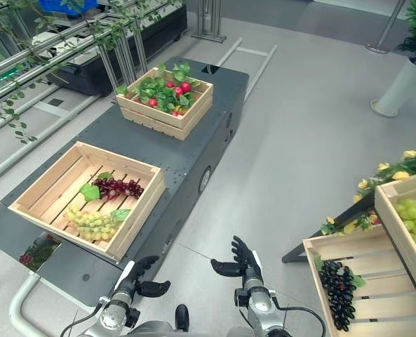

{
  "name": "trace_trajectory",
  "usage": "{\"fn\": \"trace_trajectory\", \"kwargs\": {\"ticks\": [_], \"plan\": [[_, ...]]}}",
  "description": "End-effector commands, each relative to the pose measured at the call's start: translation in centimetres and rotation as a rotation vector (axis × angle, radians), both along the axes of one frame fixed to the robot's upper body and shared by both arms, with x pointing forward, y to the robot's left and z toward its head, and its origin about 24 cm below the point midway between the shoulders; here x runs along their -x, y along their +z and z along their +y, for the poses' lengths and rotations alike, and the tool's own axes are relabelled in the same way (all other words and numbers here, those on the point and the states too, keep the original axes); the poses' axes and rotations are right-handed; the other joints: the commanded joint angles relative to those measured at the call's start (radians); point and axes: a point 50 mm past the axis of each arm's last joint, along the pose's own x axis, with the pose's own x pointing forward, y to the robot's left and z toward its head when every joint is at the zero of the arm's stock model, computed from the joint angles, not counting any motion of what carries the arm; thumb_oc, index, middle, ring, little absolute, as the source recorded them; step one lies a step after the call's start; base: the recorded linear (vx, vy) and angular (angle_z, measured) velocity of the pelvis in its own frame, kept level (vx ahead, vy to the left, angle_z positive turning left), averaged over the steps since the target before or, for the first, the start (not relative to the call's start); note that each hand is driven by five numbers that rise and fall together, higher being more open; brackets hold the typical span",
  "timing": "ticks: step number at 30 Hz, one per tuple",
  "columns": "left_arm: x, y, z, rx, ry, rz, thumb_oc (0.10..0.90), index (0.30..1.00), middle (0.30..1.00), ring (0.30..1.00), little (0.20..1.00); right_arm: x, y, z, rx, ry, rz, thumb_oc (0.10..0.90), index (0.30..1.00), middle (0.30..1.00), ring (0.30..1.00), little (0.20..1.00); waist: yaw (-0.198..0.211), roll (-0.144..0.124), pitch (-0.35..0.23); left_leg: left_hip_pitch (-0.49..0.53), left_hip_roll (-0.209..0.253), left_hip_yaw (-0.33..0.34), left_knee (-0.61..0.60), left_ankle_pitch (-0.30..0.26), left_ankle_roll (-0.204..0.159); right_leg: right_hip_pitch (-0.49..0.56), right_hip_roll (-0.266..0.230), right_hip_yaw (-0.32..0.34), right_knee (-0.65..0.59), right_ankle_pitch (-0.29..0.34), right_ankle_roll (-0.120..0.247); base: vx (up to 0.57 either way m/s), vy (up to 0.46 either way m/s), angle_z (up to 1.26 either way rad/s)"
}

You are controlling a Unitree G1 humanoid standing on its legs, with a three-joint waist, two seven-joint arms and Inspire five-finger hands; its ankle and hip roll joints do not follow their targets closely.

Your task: Pick up the fruits from the basket on one side to the basket on the other side

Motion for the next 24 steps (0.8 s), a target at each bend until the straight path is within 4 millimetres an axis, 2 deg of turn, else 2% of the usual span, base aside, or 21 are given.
{"fn": "trace_trajectory", "kwargs": {"ticks": [1, 2, 3, 4, 5, 6, 7, 8, 10, 12, 13, 15, 18, 20, 24], "plan": [[-4.0, 3.7, -1.6, 0.060, -0.092, -0.251, 0.800, 0.900, 0.900, 0.900, 0.900, -3.0, 4.1, 0.9, -0.014, 0.014, -0.252, 0.800, 0.900, 0.900, 0.900, 0.900, -0.001, 0.014, 0.000, -0.041, -0.014, -0.062, 0.032, -0.071, -0.033, -0.017, 0.064, 0.056, -0.014, 0.173, -0.015, 0.07, 0.016, 0.47], [-4.3, 4.3, -1.5, 0.066, -0.110, -0.272, 0.800, 0.900, 0.900, 0.900, 0.900, -3.1, 4.9, 1.1, -0.025, 0.025, -0.301, 0.800, 0.900, 0.900, 0.900, 0.900, -0.017, 0.015, 0.012, -0.032, -0.009, -0.074, 0.029, -0.071, -0.038, -0.064, 0.102, 0.070, -0.069, 0.163, -0.019, 0.10, -0.066, 0.37], [-4.5, 4.7, -1.5, 0.069, -0.120, -0.286, 0.800, 0.900, 0.900, 0.900, 0.900, -3.2, 5.5, 1.1, -0.037, 0.024, -0.329, 0.800, 0.900, 0.900, 0.900, 0.900, -0.023, 0.013, 0.019, -0.025, -0.003, -0.074, 0.026, -0.076, -0.042, -0.086, 0.115, 0.071, -0.164, 0.178, -0.016, 0.10, -0.079, 0.39], [-4.6, 4.8, -1.4, 0.070, -0.123, -0.292, 0.800, 0.900, 0.900, 0.900, 0.900, -3.3, 5.6, 1.1, -0.039, 0.023, -0.337, 0.800, 0.900, 0.900, 0.900, 0.900, -0.024, 0.013, 0.020, -0.027, -0.001, -0.074, 0.026, -0.079, -0.043, -0.091, 0.120, 0.072, -0.189, 0.183, -0.015, 0.12, -0.159, 0.52], [-5.1, 5.4, -1.4, 0.077, -0.139, -0.325, 0.800, 0.900, 0.900, 0.900, 0.900, -3.7, 6.2, 0.9, -0.051, 0.011, -0.376, 0.800, 0.900, 0.900, 0.900, 0.900, -0.028, 0.006, 0.031, -0.020, 0.006, -0.077, 0.025, -0.096, -0.049, -0.099, 0.143, 0.087, -0.373, 0.200, -0.006, 0.10, -0.153, 0.45], [-5.3, 5.6, -1.5, 0.079, -0.146, -0.332, 0.800, 0.900, 0.900, 0.900, 0.900, -3.9, 6.3, 0.8, -0.048, 0.002, -0.389, 0.800, 0.900, 0.900, 0.900, 0.900, -0.029, 0.002, 0.030, -0.022, 0.005, -0.078, 0.024, -0.100, -0.050, -0.106, 0.152, 0.098, -0.442, 0.213, -0.001, 0.15, -0.195, 0.42], [-5.5, 5.8, -1.7, 0.084, -0.163, -0.342, 0.800, 0.900, 0.900, 0.900, 0.900, -4.1, 6.6, 0.5, -0.042, -0.024, -0.406, 0.800, 0.900, 0.900, 0.900, 0.900, -0.033, 0.001, 0.033, -0.018, 0.006, -0.089, 0.022, -0.107, -0.050, -0.112, 0.166, 0.121, -0.529, 0.231, 0.006, 0.22, -0.199, 0.40], [-5.7, 6.1, -2.3, 0.098, -0.202, -0.355, 0.800, 0.900, 0.900, 0.900, 0.900, -4.6, 6.8, -0.2, -0.034, -0.082, -0.416, 0.800, 0.900, 0.900, 0.900, 0.900, -0.042, -0.002, 0.032, -0.013, -0.002, -0.120, 0.011, -0.116, -0.042, -0.131, 0.189, 0.188, -0.645, 0.266, 0.021, 0.23, -0.182, 0.42], [-5.6, 6.2, -3.0, 0.115, -0.232, -0.359, 0.800, 0.900, 0.900, 0.900, 0.900, -5.0, 7.0, -0.5, -0.023, -0.113, -0.415, 0.800, 0.900, 0.900, 0.900, 0.900, -0.048, -0.004, 0.028, -0.002, -0.007, -0.152, 0.012, -0.128, -0.038, -0.120, 0.202, 0.225, -0.695, 0.281, 0.024, 0.32, -0.217, 0.66], [-5.4, 6.1, -3.3, 0.121, -0.243, -0.357, 0.800, 0.900, 0.900, 0.900, 0.900, -5.1, 7.0, -0.4, -0.021, -0.118, -0.412, 0.800, 0.900, 0.900, 0.900, 0.900, -0.046, -0.008, 0.023, 0.004, -0.008, -0.170, 0.017, -0.136, -0.036, -0.105, 0.206, 0.230, -0.683, 0.281, 0.022, 0.31, -0.252, 0.95], [-5.0, 5.8, -3.4, 0.126, -0.255, -0.345, 0.800, 0.900, 0.900, 0.900, 0.900, -5.0, 6.9, -0.4, -0.018, -0.133, -0.408, 0.800, 0.900, 0.900, 0.900, 0.900, -0.044, -0.016, 0.012, 0.006, -0.012, -0.201, 0.032, -0.148, -0.037, -0.076, 0.211, 0.250, -0.677, 0.272, 0.016, 0.26, -0.238, 0.65], [-4.4, 5.2, -3.3, 0.116, -0.250, -0.308, 0.800, 0.900, 0.900, 0.900, 0.900, -4.9, 6.7, -0.4, 0.010, -0.138, -0.393, 0.800, 0.900, 0.900, 0.900, 0.900, -0.039, -0.024, 0.001, 0.004, -0.008, -0.214, 0.054, -0.151, -0.044, -0.047, 0.208, 0.237, -0.662, 0.260, 0.010, 0.35, -0.320, 0.69], [-3.7, 4.7, -3.2, 0.101, -0.265, -0.288, 0.800, 0.900, 0.900, 0.900, 0.900, -4.8, 6.8, -0.4, -0.008, -0.151, -0.384, 0.800, 0.900, 0.900, 0.900, 0.900, -0.039, -0.030, -0.003, 0.009, 0.016, -0.196, 0.082, -0.161, -0.057, -0.036, 0.206, 0.210, -0.613, 0.222, -0.002, 0.26, -0.231, 0.48], [-3.4, 4.5, -3.1, 0.109, -0.259, -0.278, 0.800, 0.900, 0.900, 0.900, 0.900, -4.6, 6.6, -0.8, 0.005, -0.156, -0.370, 0.800, 0.900, 0.900, 0.900, 0.900, -0.039, -0.035, -0.011, 0.027, 0.036, -0.186, 0.089, -0.169, -0.072, -0.010, 0.212, 0.191, -0.622, 0.203, -0.020, 0.34, -0.282, 0.13], [-3.0, 4.4, -3.3, 0.129, -0.242, -0.278, 0.800, 0.900, 0.900, 0.900, 0.900, -4.4, 6.4, -1.5, 0.011, -0.144, -0.349, 0.800, 0.900, 0.900, 0.900, 0.900, -0.036, -0.047, -0.016, 0.000, 0.070, -0.150, 0.165, -0.182, -0.100, 0.016, 0.209, 0.151, -0.630, 0.179, -0.046, 0.20, -0.173, 0.22]]}}
